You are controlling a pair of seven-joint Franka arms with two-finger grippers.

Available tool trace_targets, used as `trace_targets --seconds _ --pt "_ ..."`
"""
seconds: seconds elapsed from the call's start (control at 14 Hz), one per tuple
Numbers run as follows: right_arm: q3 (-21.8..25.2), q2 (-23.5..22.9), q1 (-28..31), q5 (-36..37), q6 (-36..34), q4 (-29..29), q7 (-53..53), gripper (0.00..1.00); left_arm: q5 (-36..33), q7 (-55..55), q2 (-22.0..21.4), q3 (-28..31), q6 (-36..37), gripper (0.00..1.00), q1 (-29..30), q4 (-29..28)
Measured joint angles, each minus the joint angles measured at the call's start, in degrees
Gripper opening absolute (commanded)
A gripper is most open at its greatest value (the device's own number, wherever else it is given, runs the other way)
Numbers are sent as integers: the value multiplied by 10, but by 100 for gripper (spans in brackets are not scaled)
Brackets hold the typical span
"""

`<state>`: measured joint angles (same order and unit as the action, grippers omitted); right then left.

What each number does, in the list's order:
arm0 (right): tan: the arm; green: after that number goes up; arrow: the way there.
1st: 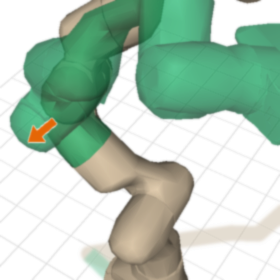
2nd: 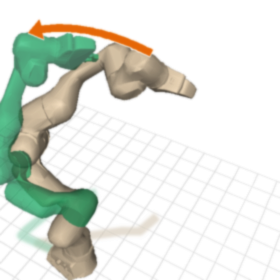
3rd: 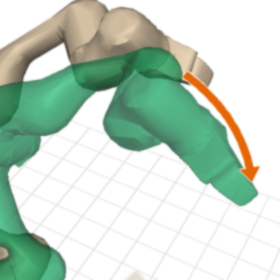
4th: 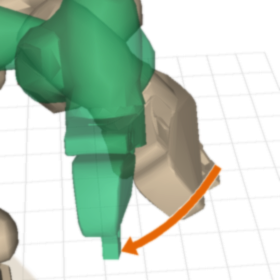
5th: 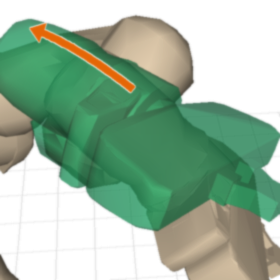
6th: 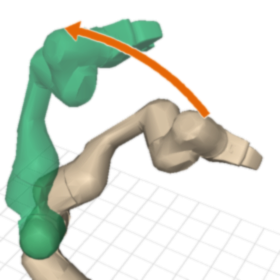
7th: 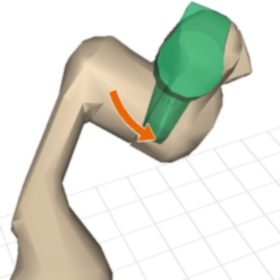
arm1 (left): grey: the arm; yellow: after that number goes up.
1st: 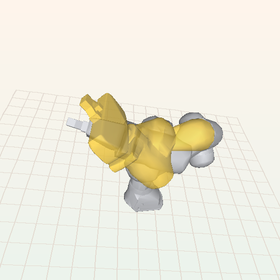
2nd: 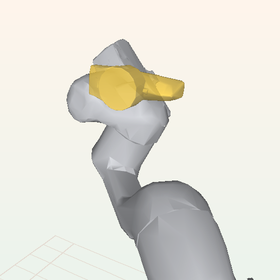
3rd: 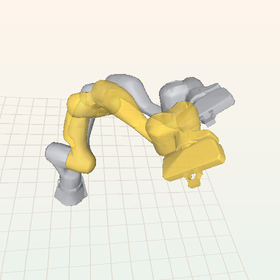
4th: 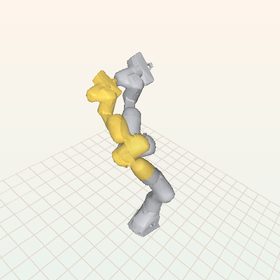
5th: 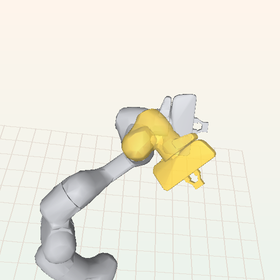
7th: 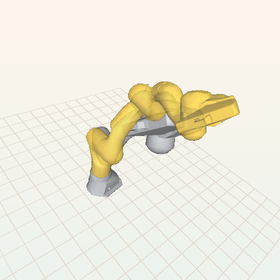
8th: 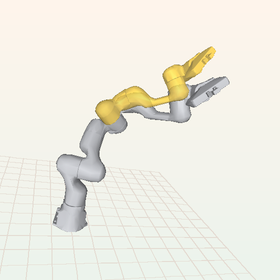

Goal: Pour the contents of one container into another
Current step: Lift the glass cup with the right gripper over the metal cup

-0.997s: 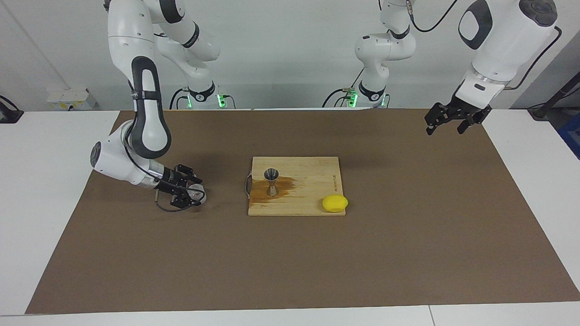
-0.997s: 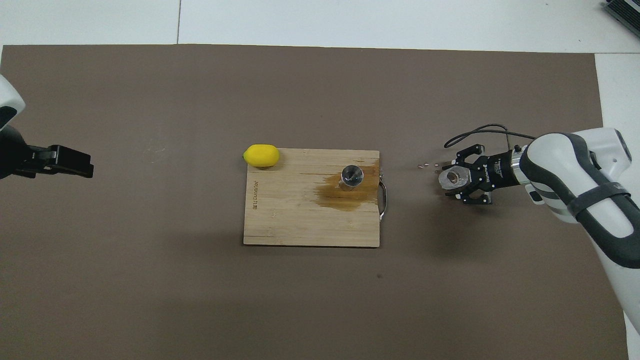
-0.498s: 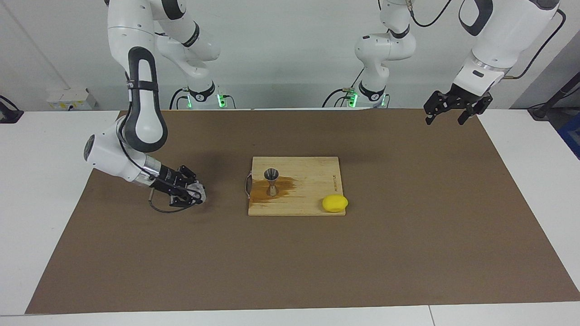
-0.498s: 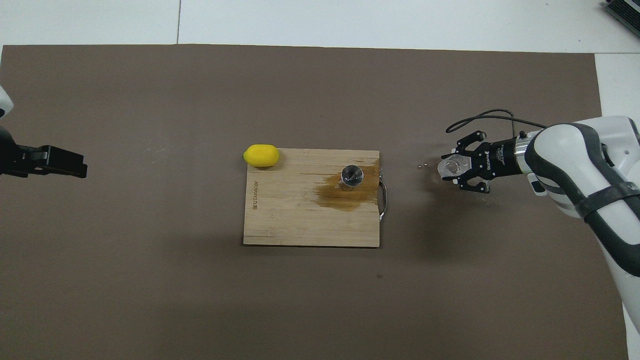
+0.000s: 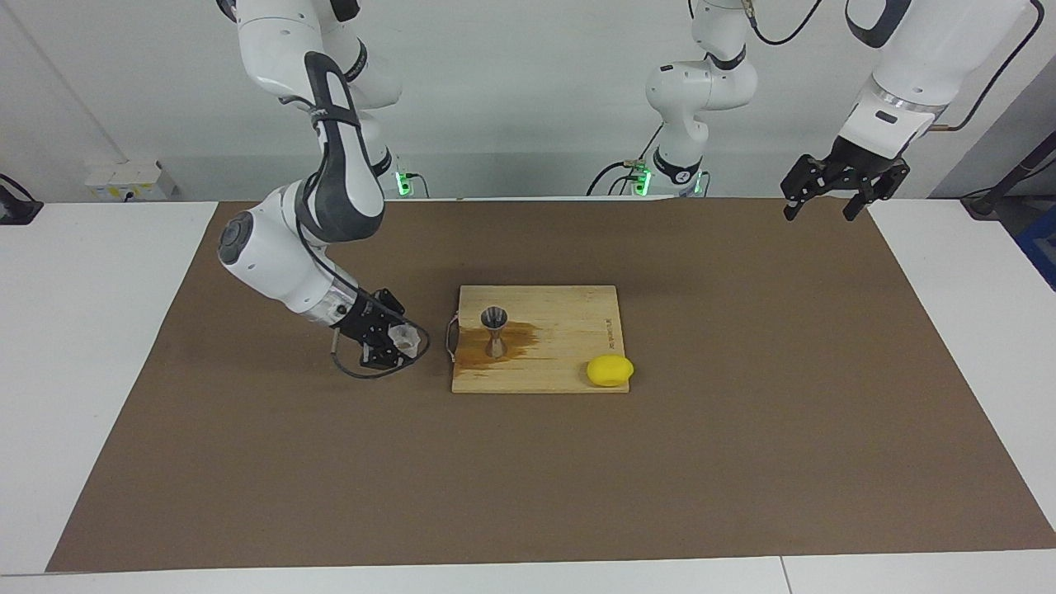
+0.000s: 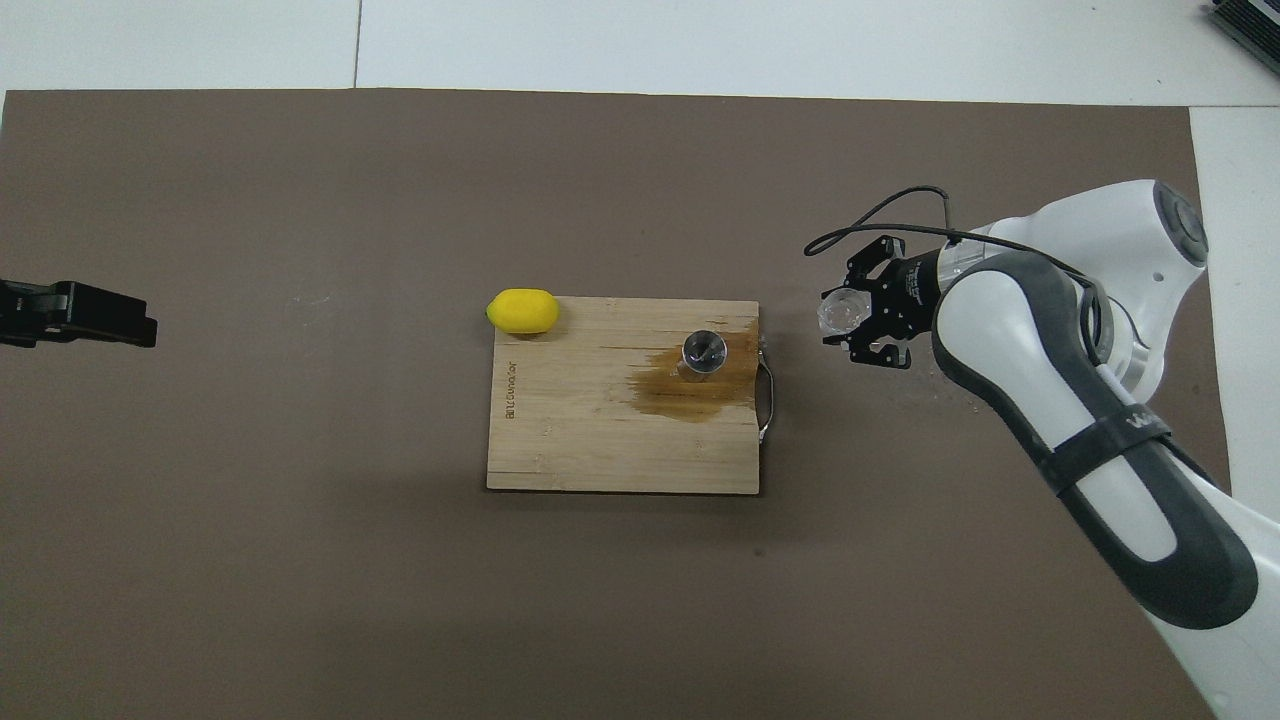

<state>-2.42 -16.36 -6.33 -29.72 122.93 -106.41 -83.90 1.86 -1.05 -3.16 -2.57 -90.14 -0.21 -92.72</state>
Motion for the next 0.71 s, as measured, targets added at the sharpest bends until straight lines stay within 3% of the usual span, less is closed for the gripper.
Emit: trace_targets --seconds 0.28,0.71 --pt "0 0 -47 97 0 30 -80 0 0 -1 -4 0 -1 100 0 -13" --pt "0 -9 -106 182 -3 74 -182 0 0 -1 -7 0 -1 100 0 -16"
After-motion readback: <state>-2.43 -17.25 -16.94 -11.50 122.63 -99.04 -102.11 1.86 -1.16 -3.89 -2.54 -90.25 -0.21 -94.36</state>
